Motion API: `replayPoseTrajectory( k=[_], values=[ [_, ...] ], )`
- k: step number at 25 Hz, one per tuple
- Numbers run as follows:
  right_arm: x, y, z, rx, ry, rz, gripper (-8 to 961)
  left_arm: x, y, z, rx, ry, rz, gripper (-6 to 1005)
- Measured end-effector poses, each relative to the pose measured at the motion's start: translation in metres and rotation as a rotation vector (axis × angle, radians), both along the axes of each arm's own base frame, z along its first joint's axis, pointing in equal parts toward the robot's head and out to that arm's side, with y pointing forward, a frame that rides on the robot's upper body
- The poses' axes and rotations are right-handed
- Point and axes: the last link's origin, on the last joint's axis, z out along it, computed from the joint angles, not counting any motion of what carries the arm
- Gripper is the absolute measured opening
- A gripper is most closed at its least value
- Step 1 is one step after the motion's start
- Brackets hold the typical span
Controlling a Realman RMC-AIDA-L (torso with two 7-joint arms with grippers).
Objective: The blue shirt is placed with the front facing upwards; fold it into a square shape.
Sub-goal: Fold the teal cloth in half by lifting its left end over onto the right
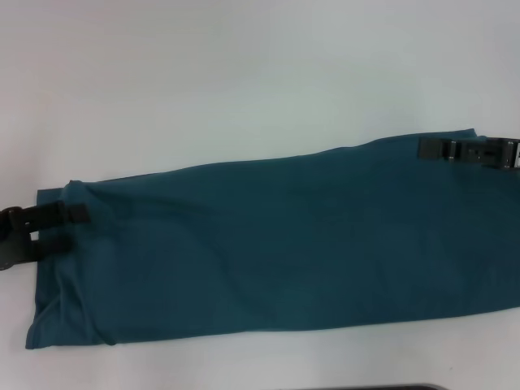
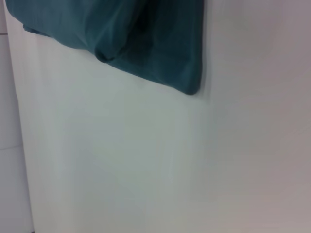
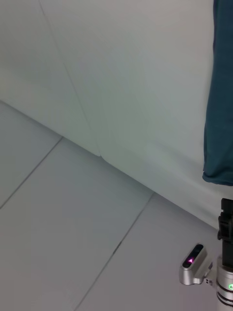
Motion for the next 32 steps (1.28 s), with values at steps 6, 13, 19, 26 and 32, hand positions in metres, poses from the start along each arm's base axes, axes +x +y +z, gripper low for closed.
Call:
replayPoseTrajectory(
  k=[6, 13, 19, 26, 32],
  values=[
    [0.0, 0.0, 0.0, -0.001, 0.001, -0.001, 885, -0.001, 0.0, -0.001, -0.004, 0.007, 0.003, 873],
    [0.0, 0.001, 0.001, -0.006, 0.003, -0.01, 885, 0.008, -0.008, 0.021, 0.038, -0.066, -0.044, 872],
    [0.0, 0.001, 0.001, -0.006, 0.003, -0.01, 884, 0.015, 0.004, 0.011, 0.06, -0.08, -0.051, 868],
    [-0.001, 0.003, 0.0, -0.007, -0.003, -0.007, 884, 0.025, 0.026, -0.005, 0.111, -0.081, -0.053, 867],
    [-0.001, 0.003, 0.0, -0.005, -0.001, -0.009, 884, 0.016, 0.032, -0.01, 0.127, -0.031, -0.005, 867]
  ],
)
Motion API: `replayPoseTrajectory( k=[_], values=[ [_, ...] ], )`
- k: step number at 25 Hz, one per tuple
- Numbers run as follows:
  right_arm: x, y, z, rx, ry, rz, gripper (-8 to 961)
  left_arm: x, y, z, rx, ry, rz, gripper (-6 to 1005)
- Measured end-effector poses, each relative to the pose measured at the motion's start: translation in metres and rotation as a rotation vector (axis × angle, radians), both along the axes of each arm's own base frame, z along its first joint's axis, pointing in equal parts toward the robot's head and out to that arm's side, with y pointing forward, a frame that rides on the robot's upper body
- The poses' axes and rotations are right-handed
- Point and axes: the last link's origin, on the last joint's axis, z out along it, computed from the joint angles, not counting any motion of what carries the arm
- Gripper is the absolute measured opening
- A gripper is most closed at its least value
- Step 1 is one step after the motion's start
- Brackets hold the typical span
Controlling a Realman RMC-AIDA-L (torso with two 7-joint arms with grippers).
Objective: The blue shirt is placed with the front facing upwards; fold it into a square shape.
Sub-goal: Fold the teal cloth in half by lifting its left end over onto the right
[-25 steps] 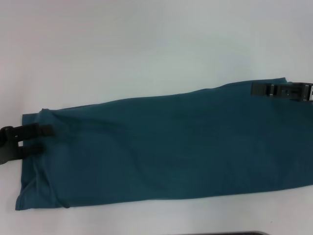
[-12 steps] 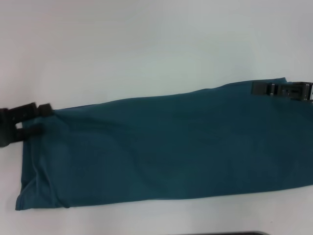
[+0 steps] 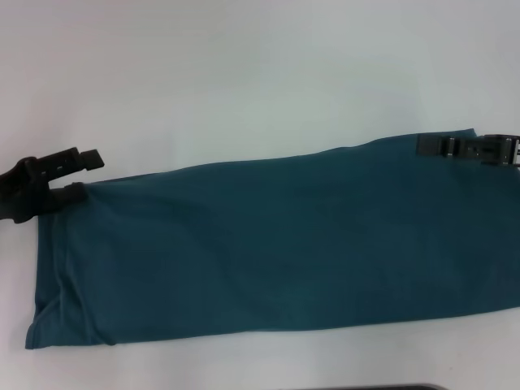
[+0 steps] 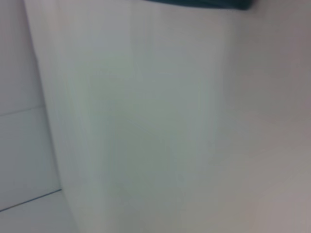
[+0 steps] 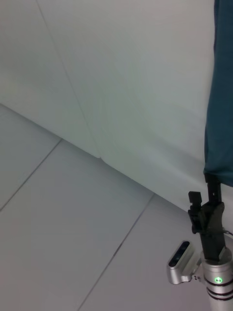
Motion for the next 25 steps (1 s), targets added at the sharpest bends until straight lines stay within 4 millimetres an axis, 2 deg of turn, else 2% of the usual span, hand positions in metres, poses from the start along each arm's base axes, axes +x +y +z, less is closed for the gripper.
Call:
replayPoseTrajectory(
  k=[5, 12, 17, 21, 25],
  values=[
    [0.0, 0.0, 0.0, -0.005, 0.001, -0.005, 884, -0.007, -0.002, -0.003, -0.007, 0.025, 0.028, 866],
    [0.0, -0.001, -0.001, -0.008, 0.002, -0.011, 884, -0.006, 0.001, -0.006, -0.025, 0.048, 0.019, 866],
    [0.001, -0.001, -0.001, -0.006, 0.004, -0.015, 884, -0.004, -0.004, 0.001, -0.031, 0.032, -0.007, 865],
    [0.001, -0.001, 0.0, -0.004, 0.006, -0.017, 884, 0.001, -0.021, 0.016, -0.052, -0.014, -0.056, 865],
    [0.001, -0.001, -0.002, -0.01, 0.009, -0.018, 884, 0.002, -0.044, 0.022, -0.111, -0.06, -0.095, 865]
  ],
)
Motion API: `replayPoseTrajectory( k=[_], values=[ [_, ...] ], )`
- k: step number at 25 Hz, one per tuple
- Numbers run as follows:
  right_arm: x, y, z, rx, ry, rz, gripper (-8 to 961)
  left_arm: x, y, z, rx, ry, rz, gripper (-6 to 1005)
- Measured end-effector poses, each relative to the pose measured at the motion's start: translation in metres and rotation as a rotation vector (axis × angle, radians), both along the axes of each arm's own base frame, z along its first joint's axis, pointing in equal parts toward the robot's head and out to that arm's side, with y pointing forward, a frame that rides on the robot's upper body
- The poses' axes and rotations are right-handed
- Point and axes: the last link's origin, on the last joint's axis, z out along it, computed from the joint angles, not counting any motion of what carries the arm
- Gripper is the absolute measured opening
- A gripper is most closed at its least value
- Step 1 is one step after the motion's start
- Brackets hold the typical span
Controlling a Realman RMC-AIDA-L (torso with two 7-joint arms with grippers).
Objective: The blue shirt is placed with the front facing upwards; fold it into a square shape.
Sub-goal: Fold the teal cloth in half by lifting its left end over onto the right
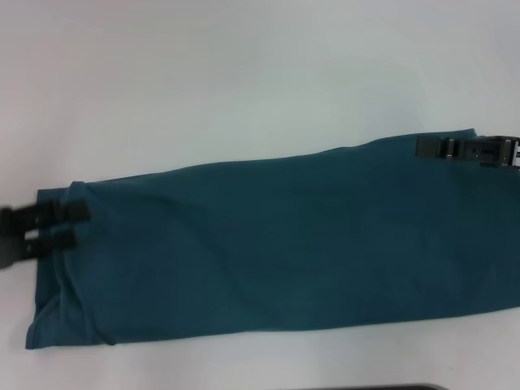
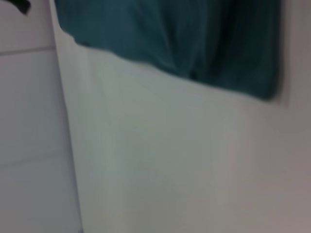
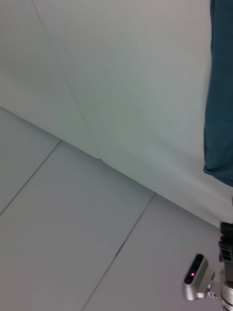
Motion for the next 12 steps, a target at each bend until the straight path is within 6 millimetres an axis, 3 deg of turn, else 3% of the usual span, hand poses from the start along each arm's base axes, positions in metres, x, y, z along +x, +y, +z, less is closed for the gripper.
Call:
replayPoseTrajectory(
  k=[5, 12],
  values=[
    [0.002, 0.001, 0.0, 0.009, -0.006, -0.01, 884, -0.006, -0.02, -0.002, -0.036, -0.013, -0.004, 864],
    [0.003, 0.002, 0.001, 0.013, -0.01, -0.013, 884, -0.011, -0.022, -0.014, -0.101, 0.045, 0.03, 864]
  ],
)
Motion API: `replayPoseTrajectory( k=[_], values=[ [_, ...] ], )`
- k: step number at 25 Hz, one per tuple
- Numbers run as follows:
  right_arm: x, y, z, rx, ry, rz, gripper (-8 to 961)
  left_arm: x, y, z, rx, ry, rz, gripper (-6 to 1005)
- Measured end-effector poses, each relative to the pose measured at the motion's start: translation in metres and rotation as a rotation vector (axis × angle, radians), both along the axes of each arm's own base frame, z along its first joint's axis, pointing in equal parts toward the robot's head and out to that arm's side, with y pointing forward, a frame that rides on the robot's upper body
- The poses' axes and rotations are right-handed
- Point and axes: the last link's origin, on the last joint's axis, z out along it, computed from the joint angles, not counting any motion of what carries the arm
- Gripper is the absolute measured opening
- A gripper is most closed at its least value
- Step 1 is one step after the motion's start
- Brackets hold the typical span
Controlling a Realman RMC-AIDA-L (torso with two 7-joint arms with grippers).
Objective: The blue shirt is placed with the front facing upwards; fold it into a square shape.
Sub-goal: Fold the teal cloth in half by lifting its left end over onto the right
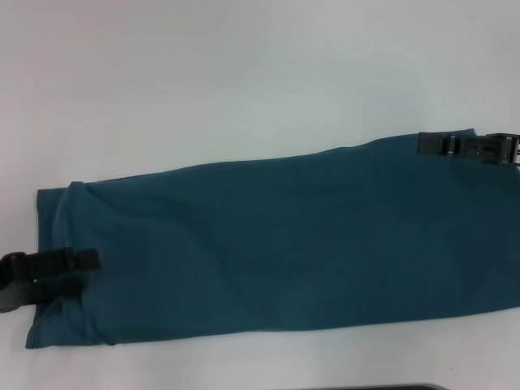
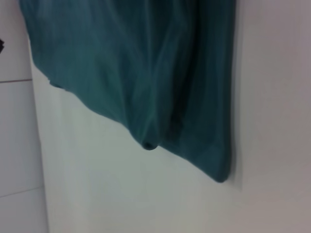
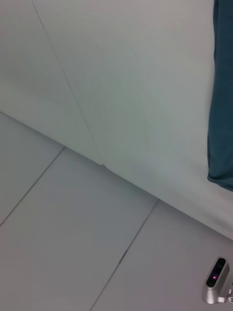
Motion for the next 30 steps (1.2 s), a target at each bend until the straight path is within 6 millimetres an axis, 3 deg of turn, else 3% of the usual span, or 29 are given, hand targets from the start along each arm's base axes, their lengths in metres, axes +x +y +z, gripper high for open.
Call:
replayPoseTrajectory(
  k=[11, 21, 30],
  values=[
    [0.001, -0.001, 0.001, -0.003, 0.003, -0.011, 885, -0.005, 0.005, -0.007, -0.027, 0.051, 0.029, 863],
    [0.0, 0.001, 0.001, 0.0, 0.0, -0.01, 885, 0.01, 0.011, 0.023, -0.016, -0.029, -0.046, 862],
    [0.002, 0.0, 0.001, -0.006, -0.006, -0.015, 885, 0.014, 0.038, 0.044, -0.076, 0.11, -0.074, 861]
  ],
)
